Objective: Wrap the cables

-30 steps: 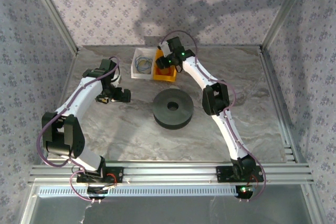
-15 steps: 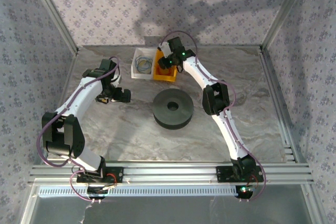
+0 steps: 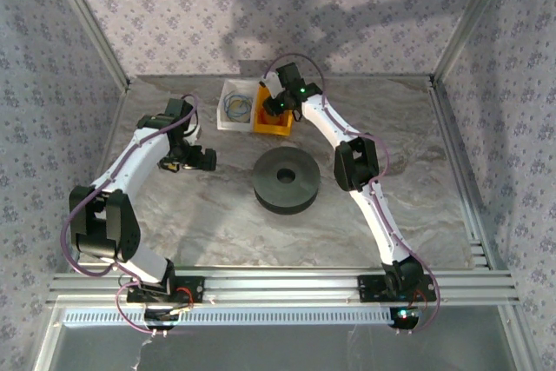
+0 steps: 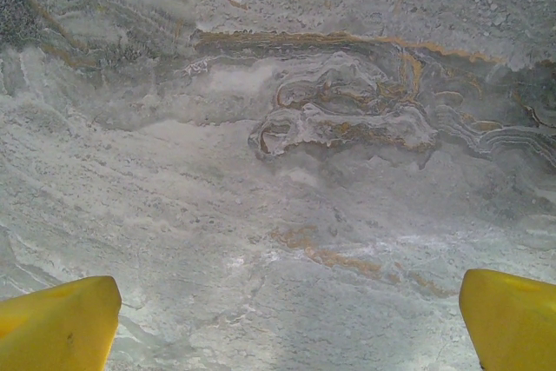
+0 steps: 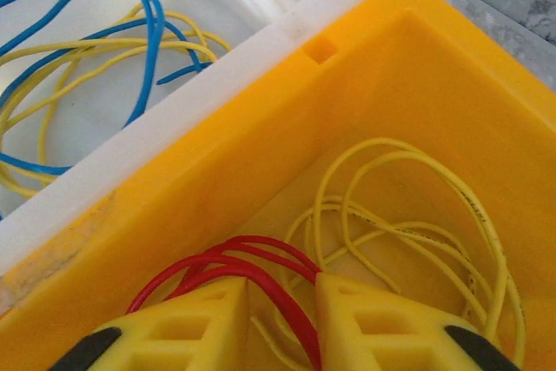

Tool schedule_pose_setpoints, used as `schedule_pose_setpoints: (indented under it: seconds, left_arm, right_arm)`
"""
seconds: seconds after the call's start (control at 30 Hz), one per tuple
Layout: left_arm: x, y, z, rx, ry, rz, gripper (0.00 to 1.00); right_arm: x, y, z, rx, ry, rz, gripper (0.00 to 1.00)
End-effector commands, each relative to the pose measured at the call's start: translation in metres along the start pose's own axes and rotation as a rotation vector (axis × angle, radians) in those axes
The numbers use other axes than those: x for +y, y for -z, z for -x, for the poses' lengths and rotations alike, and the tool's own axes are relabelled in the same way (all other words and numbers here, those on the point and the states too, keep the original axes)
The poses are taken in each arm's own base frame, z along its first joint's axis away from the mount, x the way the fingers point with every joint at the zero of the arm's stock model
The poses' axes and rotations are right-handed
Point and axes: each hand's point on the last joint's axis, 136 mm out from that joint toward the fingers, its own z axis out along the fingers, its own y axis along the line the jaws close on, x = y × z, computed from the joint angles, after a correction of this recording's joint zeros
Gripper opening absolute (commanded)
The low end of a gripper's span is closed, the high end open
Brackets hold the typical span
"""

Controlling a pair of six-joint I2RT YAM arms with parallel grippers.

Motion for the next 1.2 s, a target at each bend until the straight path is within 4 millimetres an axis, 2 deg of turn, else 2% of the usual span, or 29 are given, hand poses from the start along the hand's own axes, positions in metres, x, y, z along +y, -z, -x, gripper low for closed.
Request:
schedule_pose_setpoints:
  seconds: [0.0,0.07,0.17,0.23,0.37,0.8,1.0,1.17]
  left_arm:
    - [0.0,0.001,-0.009,0.027,-0.015,0.001,1.0]
    - [0.0,0.001,-0.009,0.026,-0.017,0.003,1.0]
    - [0.0,0.001,-0.008,0.026,-0.016,0.002,1.0]
    - [0.0,0.002,-0.008,0.024,-0.015,0.003,1.0]
    - [-0.001,0.002,-0.007,0.021,-0.013,-0.002,1.0]
    - [-0.002,0.006,-0.006,0.007,-0.011,-0.012,1.0]
    - [-0.005,0.007,-0.002,-0.004,-0.008,-0.024,1.0]
    - [-0.007,0.011,0.004,-0.022,-0.008,-0.033,1.0]
  right_arm:
    - [0.0,-0.004,0.006,-0.016,0.017,-0.034,0.22]
    - [-0.003,0.001,0.012,-0.029,0.02,-0.047,0.15]
    - [-0.004,0.009,0.021,-0.049,0.031,-0.056,0.12]
    - [-0.004,0.016,0.028,-0.064,0.04,-0.055,0.05]
    - [-0.003,0.031,0.041,-0.091,0.055,-0.045,0.0]
    - [0.008,0.082,0.069,-0.151,0.08,0.012,0.0]
    - [0.015,0.101,0.067,-0.137,0.134,0.03,0.0]
    - [0.021,0.121,0.063,-0.132,0.109,0.084,0.0]
